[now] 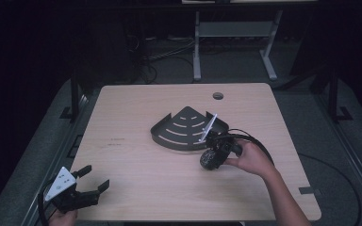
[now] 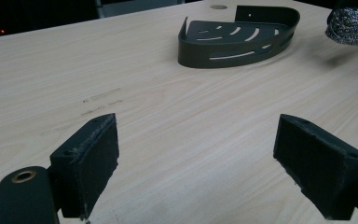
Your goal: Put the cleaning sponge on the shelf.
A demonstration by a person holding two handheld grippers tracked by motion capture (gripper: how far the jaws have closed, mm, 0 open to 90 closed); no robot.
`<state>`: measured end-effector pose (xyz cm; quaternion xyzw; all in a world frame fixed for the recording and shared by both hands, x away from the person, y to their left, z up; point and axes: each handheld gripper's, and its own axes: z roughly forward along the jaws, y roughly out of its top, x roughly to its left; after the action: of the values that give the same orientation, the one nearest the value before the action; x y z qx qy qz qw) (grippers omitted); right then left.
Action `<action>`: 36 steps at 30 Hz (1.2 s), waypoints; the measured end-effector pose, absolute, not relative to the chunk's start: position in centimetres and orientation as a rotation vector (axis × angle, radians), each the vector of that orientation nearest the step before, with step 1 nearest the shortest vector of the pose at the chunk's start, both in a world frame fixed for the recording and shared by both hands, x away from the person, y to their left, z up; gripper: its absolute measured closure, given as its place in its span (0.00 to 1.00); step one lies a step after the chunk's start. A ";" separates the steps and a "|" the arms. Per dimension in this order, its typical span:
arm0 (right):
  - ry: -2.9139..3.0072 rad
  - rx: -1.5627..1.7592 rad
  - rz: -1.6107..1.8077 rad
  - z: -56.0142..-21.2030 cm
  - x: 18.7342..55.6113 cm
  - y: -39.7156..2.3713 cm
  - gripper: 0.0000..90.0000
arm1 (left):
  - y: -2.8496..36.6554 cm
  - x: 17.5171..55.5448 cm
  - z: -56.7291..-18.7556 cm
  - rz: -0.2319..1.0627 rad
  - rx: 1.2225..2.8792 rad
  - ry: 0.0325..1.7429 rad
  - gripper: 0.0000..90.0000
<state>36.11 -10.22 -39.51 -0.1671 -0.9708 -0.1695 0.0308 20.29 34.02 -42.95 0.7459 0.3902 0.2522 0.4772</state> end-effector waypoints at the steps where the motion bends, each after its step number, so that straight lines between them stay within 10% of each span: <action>1: -2.996 -0.510 -0.519 -39.4 36.3 -10.1 0.38 | 34.1 20.3 -43.0 0.617 1.822 0.953 0.15; 36: -3.002 -0.458 -0.488 -37.3 39.0 -7.7 0.38 | 34.3 20.3 -42.9 0.620 1.816 0.956 0.15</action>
<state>39.04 -7.68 -37.29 -0.1490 -0.9755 -0.1587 0.0330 20.27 34.30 -42.89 0.7438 0.3916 0.2541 0.4784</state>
